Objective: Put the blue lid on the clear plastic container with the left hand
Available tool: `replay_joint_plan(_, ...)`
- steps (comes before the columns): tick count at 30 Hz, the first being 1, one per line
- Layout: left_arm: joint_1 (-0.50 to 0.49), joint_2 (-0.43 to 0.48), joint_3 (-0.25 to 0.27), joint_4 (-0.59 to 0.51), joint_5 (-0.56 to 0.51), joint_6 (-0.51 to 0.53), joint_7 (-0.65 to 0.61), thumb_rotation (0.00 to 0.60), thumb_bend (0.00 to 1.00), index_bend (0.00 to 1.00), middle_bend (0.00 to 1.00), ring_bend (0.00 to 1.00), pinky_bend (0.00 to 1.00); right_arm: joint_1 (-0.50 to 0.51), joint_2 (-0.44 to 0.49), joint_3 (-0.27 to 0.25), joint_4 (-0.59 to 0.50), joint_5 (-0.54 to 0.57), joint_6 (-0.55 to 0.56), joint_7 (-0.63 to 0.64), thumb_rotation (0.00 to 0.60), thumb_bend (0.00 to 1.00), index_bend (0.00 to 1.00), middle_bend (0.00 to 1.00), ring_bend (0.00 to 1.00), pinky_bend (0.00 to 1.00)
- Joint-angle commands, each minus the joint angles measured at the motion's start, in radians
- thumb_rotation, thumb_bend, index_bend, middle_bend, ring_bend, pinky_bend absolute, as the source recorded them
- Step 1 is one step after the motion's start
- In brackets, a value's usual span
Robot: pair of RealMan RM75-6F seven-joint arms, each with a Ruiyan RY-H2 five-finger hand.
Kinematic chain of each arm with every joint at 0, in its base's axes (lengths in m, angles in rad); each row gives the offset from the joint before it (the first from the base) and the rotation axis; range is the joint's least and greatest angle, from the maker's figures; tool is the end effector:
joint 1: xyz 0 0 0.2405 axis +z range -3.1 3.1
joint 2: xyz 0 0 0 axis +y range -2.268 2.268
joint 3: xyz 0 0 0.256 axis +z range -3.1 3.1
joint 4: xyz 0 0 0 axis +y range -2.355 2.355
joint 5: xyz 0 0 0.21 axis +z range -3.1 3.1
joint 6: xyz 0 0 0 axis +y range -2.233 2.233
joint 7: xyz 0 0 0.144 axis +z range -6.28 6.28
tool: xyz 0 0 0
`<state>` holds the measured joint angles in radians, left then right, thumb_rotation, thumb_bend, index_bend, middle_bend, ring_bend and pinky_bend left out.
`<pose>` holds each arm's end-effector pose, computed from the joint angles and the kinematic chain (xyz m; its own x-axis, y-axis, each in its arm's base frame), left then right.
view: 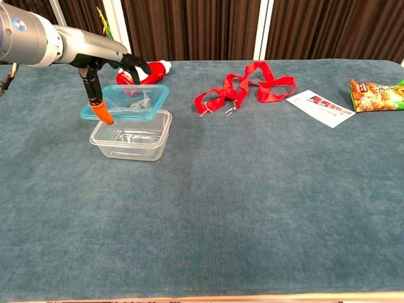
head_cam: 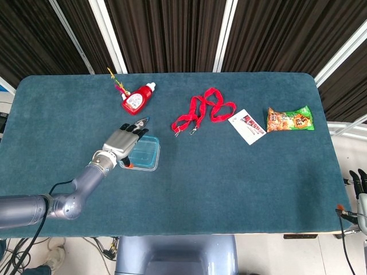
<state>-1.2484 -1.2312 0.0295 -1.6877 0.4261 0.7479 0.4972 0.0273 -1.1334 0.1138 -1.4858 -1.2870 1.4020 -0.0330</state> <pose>-0.0969 0.3877 0.0367 0.5988 0.4688 0.6493 0.8009 -0.3511 -0.4851 -0.3715 -0.1717 0.1812 0.4852 -0.0445 0.8733 -0.8376 0.2629 0.4788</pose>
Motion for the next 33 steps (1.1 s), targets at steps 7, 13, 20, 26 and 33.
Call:
replay_joint_plan(7, -0.001, -0.041, 0.01, 0.03, -0.009, 0.014, 0.02, 0.6, 0.24, 0.0, 0.24, 0.0, 0.0, -0.003, 0.003, 0.002, -0.002, 0.001, 0.004, 0.002, 0.6, 0.31, 0.07, 0.05, 0.04, 0.0)
replay_joint_plan(13, 0.002, -0.062, 0.013, 0.048, -0.01, 0.024, 0.031, 0.6, 0.24, 0.0, 0.24, 0.0, 0.0, -0.002, 0.003, 0.002, 0.0, 0.003, 0.001, 0.002, 0.6, 0.31, 0.07, 0.05, 0.04, 0.0)
replay_joint_plan(20, 0.006, -0.074, 0.018, 0.059, -0.013, 0.02, 0.038, 0.6, 0.24, 0.0, 0.24, 0.0, 0.0, -0.003, 0.003, 0.003, 0.001, 0.005, 0.0, 0.005, 0.6, 0.31, 0.07, 0.05, 0.04, 0.0)
replay_joint_plan(26, 0.008, -0.078, 0.016, 0.061, -0.009, 0.013, 0.038, 0.6, 0.24, 0.0, 0.25, 0.0, 0.0, -0.003, 0.003, 0.004, 0.001, 0.005, -0.001, 0.005, 0.6, 0.31, 0.07, 0.05, 0.04, 0.0)
replay_joint_plan(33, 0.012, -0.096, 0.019, 0.079, -0.01, 0.008, 0.04, 0.6, 0.24, 0.0, 0.25, 0.0, 0.0, -0.005, 0.005, 0.005, 0.0, 0.006, 0.003, 0.008, 0.6, 0.31, 0.07, 0.05, 0.04, 0.0)
